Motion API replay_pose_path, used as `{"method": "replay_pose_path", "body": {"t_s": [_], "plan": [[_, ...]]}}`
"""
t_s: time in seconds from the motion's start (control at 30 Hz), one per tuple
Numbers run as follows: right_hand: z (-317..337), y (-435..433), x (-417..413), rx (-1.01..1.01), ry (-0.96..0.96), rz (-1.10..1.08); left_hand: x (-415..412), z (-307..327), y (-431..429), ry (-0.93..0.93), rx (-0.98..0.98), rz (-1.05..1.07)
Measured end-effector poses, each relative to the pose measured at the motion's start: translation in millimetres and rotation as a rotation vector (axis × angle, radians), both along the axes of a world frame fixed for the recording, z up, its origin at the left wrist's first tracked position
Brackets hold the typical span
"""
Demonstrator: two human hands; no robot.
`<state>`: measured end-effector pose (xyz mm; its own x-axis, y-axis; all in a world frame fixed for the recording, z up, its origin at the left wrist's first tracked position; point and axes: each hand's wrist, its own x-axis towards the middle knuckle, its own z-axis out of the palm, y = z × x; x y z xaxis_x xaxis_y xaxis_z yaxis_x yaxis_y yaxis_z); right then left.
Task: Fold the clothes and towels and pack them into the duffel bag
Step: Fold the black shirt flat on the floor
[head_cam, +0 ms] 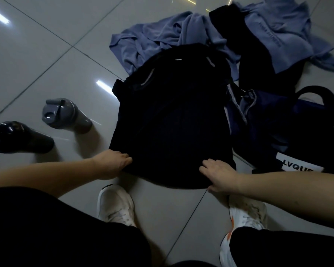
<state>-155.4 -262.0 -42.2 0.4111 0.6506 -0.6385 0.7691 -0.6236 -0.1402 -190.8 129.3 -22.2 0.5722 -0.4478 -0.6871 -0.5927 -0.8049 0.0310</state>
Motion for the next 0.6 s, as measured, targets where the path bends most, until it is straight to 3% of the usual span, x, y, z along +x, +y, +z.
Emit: {"method": "replay_pose_path", "body": {"t_s": [0.3, 0.6], "plan": [[8, -10, 0, 0.014, -0.016, -0.089, -2, 18, 17, -0.04, -0.221, 0.05], [75, -7, 29, 0.193, 0.088, -0.262, 23, 77, 35, -0.027, -0.21, -0.132]]}}
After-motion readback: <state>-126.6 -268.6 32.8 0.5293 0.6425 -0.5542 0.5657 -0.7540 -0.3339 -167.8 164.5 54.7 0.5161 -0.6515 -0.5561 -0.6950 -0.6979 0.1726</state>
